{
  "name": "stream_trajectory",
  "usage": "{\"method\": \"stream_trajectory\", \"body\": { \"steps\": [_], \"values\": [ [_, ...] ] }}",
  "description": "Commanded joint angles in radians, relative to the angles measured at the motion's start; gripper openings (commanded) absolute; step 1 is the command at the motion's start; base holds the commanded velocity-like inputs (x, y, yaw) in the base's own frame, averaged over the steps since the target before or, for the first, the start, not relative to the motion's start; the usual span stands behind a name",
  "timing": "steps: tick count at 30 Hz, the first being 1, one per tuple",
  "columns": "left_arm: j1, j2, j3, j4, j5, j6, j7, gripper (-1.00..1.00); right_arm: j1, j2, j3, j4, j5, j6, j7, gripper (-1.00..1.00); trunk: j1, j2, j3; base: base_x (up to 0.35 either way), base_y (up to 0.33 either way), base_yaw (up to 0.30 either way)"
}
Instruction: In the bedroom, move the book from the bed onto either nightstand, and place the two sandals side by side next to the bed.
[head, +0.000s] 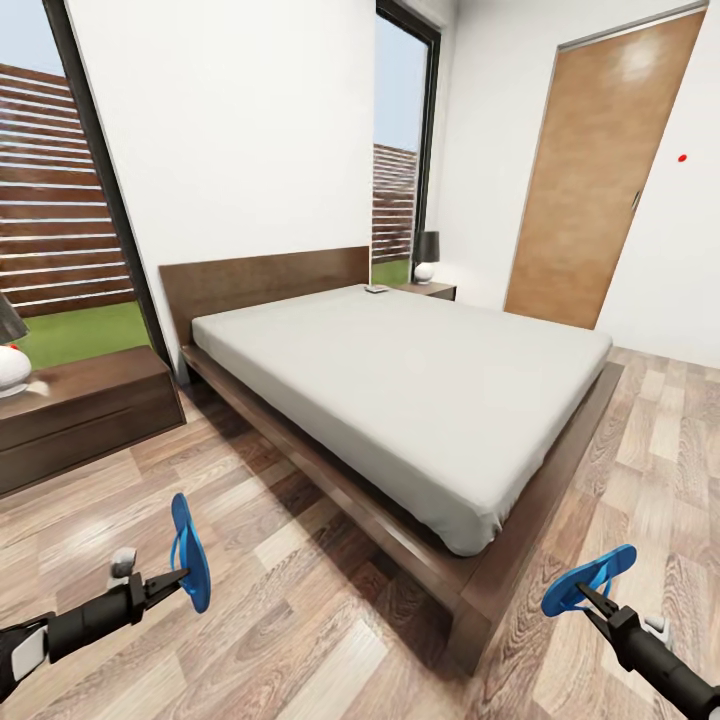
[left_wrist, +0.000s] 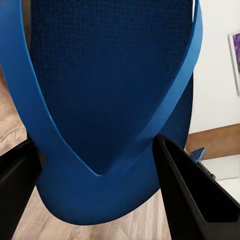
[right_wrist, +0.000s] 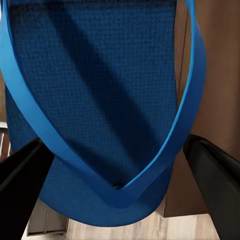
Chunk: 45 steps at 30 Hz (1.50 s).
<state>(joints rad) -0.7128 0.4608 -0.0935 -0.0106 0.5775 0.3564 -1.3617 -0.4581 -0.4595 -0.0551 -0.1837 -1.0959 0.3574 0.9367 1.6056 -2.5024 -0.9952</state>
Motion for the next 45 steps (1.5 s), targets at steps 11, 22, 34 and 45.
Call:
{"method": "stream_trajectory", "body": {
  "steps": [11, 22, 34, 45],
  "values": [
    [0.000, -0.003, -0.008, 0.000, 0.008, 0.010, -0.004, -1.00, -0.001, -0.001, -0.005, -0.002, -0.002, 0.012, 0.005, -1.00, 0.000, 0.000, -0.001, 0.000, -0.031, 0.000],
    [0.000, -0.004, -0.008, 0.000, 0.008, 0.010, -0.004, -1.00, -0.001, 0.000, -0.005, -0.003, -0.002, 0.011, 0.004, -1.00, 0.000, 0.000, -0.001, 0.000, -0.143, -0.154],
    [0.000, -0.007, -0.007, 0.000, 0.008, 0.010, -0.004, -1.00, -0.001, 0.001, -0.005, -0.003, -0.002, 0.012, 0.003, -1.00, 0.000, 0.000, -0.001, -0.096, -0.167, -0.183],
    [0.000, -0.008, -0.008, 0.000, 0.008, 0.010, -0.005, -1.00, -0.001, 0.001, -0.006, -0.003, -0.002, 0.012, 0.006, -1.00, 0.000, 0.000, -0.001, -0.186, -0.217, -0.007]
  ]
}}
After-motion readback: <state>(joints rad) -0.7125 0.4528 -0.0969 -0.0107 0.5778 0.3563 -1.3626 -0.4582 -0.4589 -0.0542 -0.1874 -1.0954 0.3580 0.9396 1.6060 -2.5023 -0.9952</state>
